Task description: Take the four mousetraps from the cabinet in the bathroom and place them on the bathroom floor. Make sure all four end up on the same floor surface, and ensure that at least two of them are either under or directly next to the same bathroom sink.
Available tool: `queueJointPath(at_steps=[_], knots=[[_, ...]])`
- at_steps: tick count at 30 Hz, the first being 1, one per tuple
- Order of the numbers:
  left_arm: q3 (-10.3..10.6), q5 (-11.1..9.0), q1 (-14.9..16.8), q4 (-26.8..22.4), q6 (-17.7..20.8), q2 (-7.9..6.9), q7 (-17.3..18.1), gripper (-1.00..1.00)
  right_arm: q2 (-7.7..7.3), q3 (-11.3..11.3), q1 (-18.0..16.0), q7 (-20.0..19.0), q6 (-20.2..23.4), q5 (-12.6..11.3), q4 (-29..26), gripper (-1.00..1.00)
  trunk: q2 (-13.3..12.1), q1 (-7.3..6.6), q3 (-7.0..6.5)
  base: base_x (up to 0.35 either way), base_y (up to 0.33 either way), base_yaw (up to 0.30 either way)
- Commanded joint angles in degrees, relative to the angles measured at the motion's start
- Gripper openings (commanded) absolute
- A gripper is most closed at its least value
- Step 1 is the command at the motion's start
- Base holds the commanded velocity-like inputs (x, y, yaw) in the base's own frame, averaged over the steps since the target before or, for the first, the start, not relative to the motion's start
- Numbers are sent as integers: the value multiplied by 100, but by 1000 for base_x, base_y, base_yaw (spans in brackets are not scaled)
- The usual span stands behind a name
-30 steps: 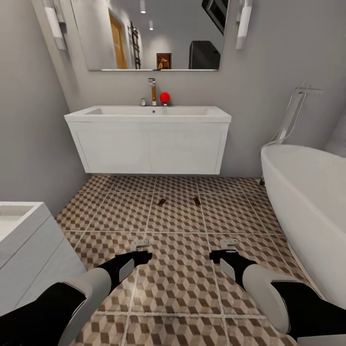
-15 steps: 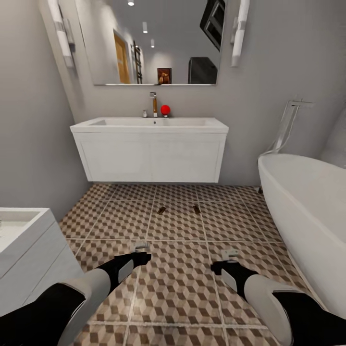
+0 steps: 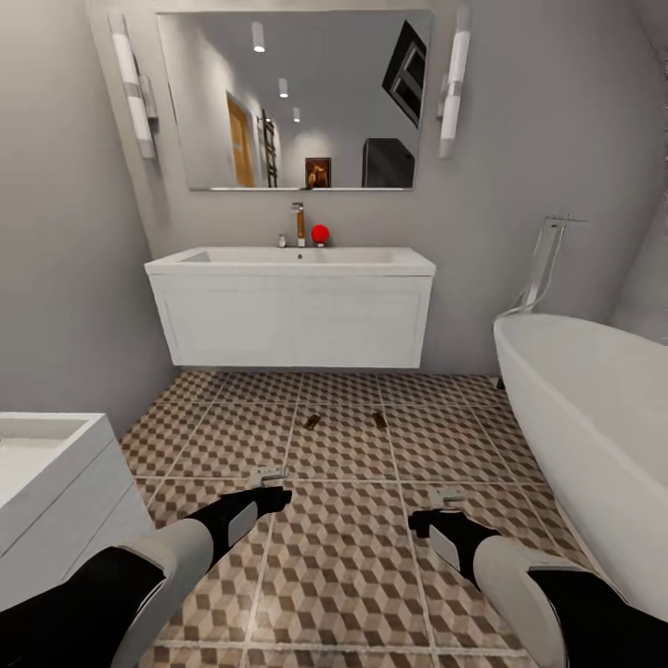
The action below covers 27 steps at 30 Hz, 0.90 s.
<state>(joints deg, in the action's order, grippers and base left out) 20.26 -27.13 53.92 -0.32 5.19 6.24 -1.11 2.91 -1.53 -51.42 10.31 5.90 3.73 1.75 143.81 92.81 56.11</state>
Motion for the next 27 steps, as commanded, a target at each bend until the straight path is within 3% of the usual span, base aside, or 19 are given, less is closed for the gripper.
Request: queueJointPath(at_steps=[1,14,27], knots=[[49,-55,3,-3,22,0,-12,100,1,-18,2,22,10,40,9,100,1,-3,-17,0,0,0],[49,-55,-2,0,25,-5,-26,100,-1,-15,168,23,-16,40,9,100,-17,-37,-305,0,0,0],[49,-65,-75,5,26,-124,-46,100,-13,-15,237,24,-55,45,6,100,-34,-70,-593,0,0,0]])
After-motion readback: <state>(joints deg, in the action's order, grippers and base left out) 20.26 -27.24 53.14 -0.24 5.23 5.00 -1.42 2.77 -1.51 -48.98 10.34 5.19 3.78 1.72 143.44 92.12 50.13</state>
